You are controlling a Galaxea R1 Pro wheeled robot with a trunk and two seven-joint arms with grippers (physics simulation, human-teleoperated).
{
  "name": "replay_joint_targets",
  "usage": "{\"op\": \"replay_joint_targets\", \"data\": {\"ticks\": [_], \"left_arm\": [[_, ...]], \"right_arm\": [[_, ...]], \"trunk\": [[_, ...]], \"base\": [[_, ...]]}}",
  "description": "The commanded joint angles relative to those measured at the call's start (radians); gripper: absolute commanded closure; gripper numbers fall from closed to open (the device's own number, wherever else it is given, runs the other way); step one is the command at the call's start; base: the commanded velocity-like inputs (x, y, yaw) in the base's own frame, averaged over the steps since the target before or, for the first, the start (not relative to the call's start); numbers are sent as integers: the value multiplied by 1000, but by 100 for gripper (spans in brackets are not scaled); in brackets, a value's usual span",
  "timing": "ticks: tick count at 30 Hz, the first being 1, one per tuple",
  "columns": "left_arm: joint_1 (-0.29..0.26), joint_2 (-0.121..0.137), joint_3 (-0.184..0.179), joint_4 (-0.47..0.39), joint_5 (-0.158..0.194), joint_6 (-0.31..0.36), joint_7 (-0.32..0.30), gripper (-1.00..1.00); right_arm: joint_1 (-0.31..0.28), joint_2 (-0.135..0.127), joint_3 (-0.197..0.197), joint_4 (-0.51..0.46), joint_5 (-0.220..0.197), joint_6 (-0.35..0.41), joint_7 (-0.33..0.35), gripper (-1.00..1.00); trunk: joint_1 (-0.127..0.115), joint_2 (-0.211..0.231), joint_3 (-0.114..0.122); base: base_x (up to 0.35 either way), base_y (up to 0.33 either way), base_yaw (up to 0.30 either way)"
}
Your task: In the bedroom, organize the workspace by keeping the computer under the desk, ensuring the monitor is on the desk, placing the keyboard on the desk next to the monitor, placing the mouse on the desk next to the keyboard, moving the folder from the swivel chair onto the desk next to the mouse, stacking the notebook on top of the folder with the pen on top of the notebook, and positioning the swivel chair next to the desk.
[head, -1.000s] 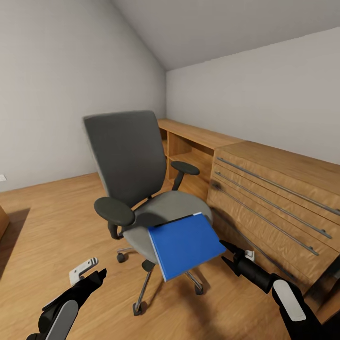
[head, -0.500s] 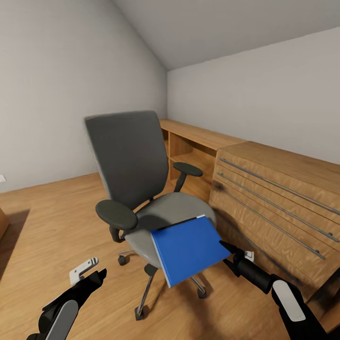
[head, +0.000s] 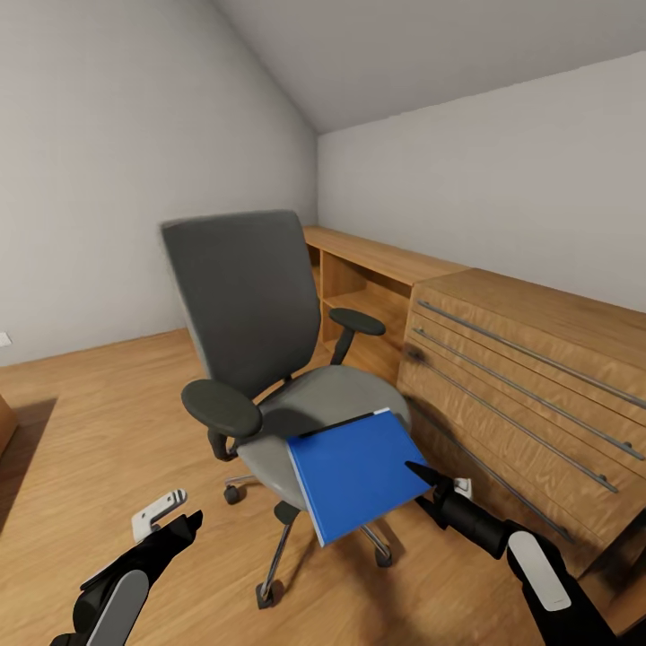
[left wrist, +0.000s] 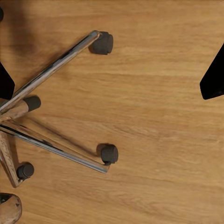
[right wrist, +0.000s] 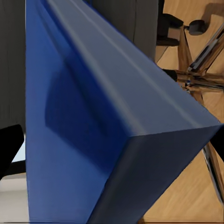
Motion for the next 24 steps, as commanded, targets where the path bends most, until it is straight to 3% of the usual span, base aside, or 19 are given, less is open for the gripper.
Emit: {"op": "replay_joint_targets", "data": {"ticks": [1, 16, 17, 24], "left_arm": [[-1, 1, -2, -1, 10, 1, 10, -100], [-1, 1, -2, -1, 10, 1, 10, -100], [-1, 1, -1, -1, 10, 1, 10, -100], [-1, 1, -3, -1, 10, 1, 10, -100]], "right_arm": [[-1, 0, 1, 0, -1, 7, 2, -100], [-1, 0, 10, -2, -1, 7, 3, -100], [-1, 0, 10, -2, -1, 7, 2, 100], [-1, 0, 10, -2, -1, 7, 2, 100]], "trunk": [[0, 0, -1], [0, 0, -1], [0, 0, -1], [0, 0, -1]], "base": [[0, 0, 0], [0, 0, 0], [0, 0, 0], [0, 0, 0]]}}
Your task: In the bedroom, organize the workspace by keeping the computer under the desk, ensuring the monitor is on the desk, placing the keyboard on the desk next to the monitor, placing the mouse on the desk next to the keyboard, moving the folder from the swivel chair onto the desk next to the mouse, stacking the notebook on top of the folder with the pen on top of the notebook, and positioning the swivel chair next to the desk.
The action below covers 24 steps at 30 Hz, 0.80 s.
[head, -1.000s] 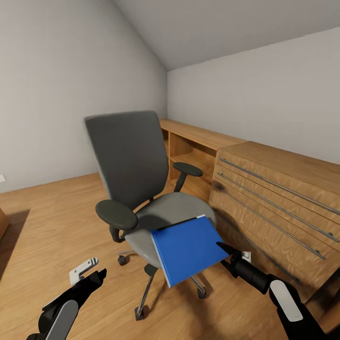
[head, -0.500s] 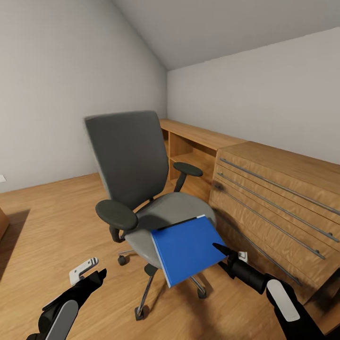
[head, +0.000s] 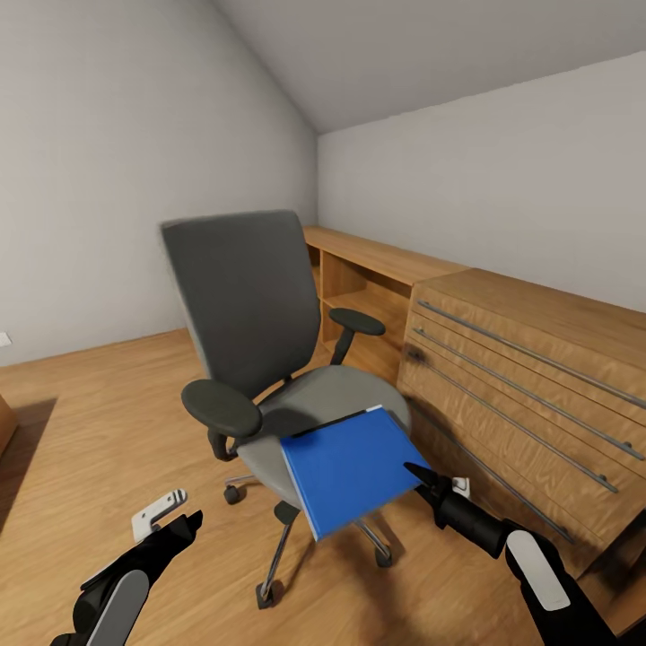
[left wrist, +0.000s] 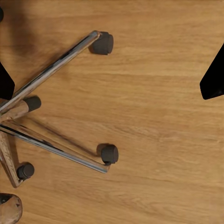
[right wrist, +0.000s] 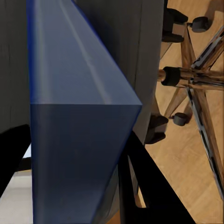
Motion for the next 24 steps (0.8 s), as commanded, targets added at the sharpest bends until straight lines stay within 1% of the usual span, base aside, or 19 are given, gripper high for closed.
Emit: {"op": "replay_joint_targets", "data": {"ticks": [1, 8, 24], "left_arm": [[-1, 1, -2, -1, 10, 1, 10, -100], [-1, 1, -2, -1, 11, 0, 9, -100], [-1, 0, -3, 8, 11, -7, 10, -100]], "right_arm": [[0, 0, -2, 1, 8, 4, 1, 100], [0, 0, -2, 1, 8, 4, 1, 100], [0, 0, -3, -8, 8, 4, 6, 100]], "trunk": [[0, 0, -1], [0, 0, -1], [-7, 3, 61]], "base": [[0, 0, 0], [0, 0, 0], [0, 0, 0]]}}
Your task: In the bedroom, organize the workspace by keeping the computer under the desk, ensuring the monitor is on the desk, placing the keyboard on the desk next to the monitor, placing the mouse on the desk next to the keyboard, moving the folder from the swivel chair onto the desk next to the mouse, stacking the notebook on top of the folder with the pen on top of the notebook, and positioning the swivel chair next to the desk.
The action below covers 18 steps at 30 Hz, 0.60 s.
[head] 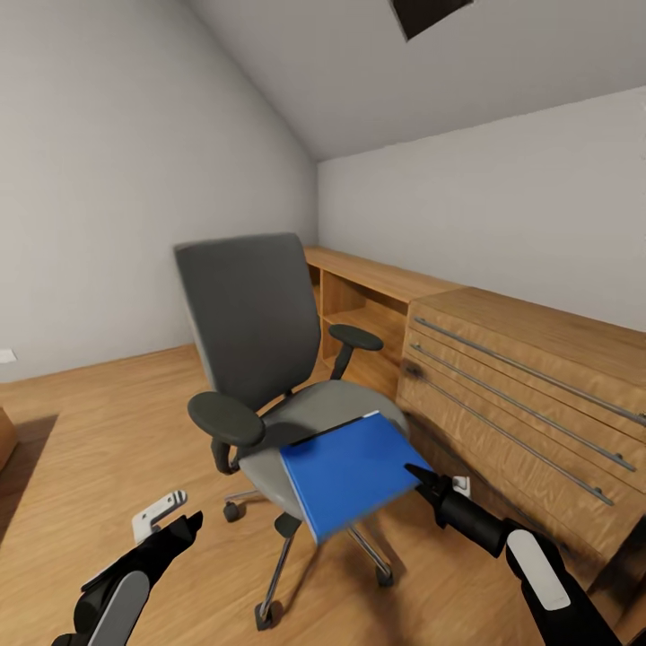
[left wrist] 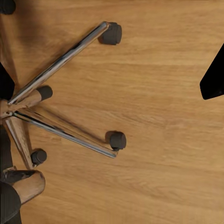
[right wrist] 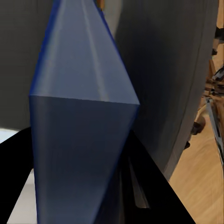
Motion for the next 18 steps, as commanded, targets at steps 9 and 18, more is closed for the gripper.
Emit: {"op": "replay_joint_targets", "data": {"ticks": [9, 18], "left_arm": [[-1, 1, -1, 8, 6, -1, 13, -100], [-1, 1, -1, 11, 9, -1, 14, -100]], "right_arm": [[-1, 0, -6, -51, 2, 6, 27, 100], [0, 7, -5, -71, 4, -101, 31, 100]], "trunk": [[-4, 2, 34], [-39, 65, 62]], "base": [[-5, 0, 0], [-274, 0, 0]]}}
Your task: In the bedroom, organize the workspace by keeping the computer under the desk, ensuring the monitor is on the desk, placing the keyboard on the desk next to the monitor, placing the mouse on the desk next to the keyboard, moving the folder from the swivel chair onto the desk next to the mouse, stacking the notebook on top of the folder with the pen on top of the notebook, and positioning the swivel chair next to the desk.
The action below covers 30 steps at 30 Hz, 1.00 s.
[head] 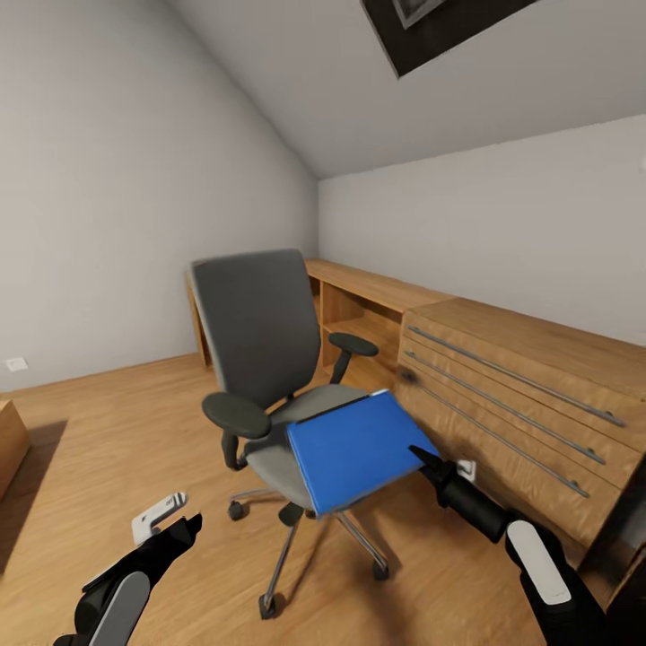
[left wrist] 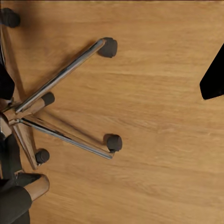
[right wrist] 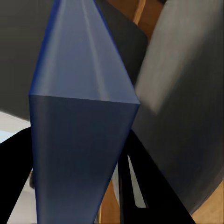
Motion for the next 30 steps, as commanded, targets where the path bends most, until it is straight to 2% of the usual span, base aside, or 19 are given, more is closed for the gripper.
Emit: {"op": "replay_joint_targets", "data": {"ticks": [1, 3, 7, 11, 14, 15, 17, 19, 20, 21, 23, 24, 27, 30], "left_arm": [[-1, 1, -2, -1, 10, 1, 10, -100], [-1, 1, -2, 4, 11, 1, 11, -100], [-1, 1, -3, 17, 11, 1, 11, -100], [-1, 1, -4, 21, 10, 1, 11, -100], [-1, -1, -5, 23, 10, 1, 12, -100], [-1, -1, -5, 23, 10, 1, 12, -100], [-1, -2, -6, 23, 10, 1, 12, -100], [-1, -2, -6, 23, 10, 1, 12, -100], [-1, -2, -6, 24, 10, 0, 12, -100], [-1, -2, -6, 24, 10, 0, 12, -100], [-1, -2, -6, 24, 10, 0, 12, -100], [-1, -2, -6, 24, 10, -1, 12, -100], [-1, -3, -6, 24, 9, -1, 12, -100], [-1, -3, -6, 24, 8, -1, 12, -100]], "right_arm": [[-1, 2, -1, 0, -1, -12, 2, 100], [0, 8, -1, -4, 0, -67, 11, 100], [8, 13, -1, -32, 12, -104, 15, 100], [37, 17, -1, -103, 73, -179, 12, 100], [83, 24, 1, -182, 167, -302, -10, 100], [90, 29, 1, -196, 185, -321, -16, 100], [118, 62, 1, -255, 258, -383, -42, 100], [132, 79, 0, -285, 296, -401, -50, 100], [144, 93, 0, -311, 336, -413, -55, 100], [150, 98, 0, -322, 356, -416, -57, 100], [167, 112, 0, -357, 432, -422, -58, 100], [173, 115, -1, -365, 451, -424, -54, 100], [177, 116, -2, -369, 455, -429, -40, 100], [180, 117, -4, -370, 423, -432, -27, 100]], "trunk": [[-5, 7, 2], [-12, 21, 8], [-28, 49, 21], [-43, 77, 34], [-55, 98, 43], [-58, 105, 46], [-66, 119, 52], [-74, 133, 59], [-78, 140, 62], [-81, 147, 65], [-89, 161, 71], [-93, 168, 74], [-104, 189, 84], [-116, 210, 93]], "base": [[-332, 0, 0], [-333, 0, 0], [-198, 0, 0], [-41, 0, 0], [-10, 0, 0], [-5, 0, 0], [-2, 0, 0], [-1, 0, 0], [0, 0, 0], [0, 0, 0], [0, 0, 0], [0, 0, 0], [0, 0, 0], [0, 0, 0]]}}
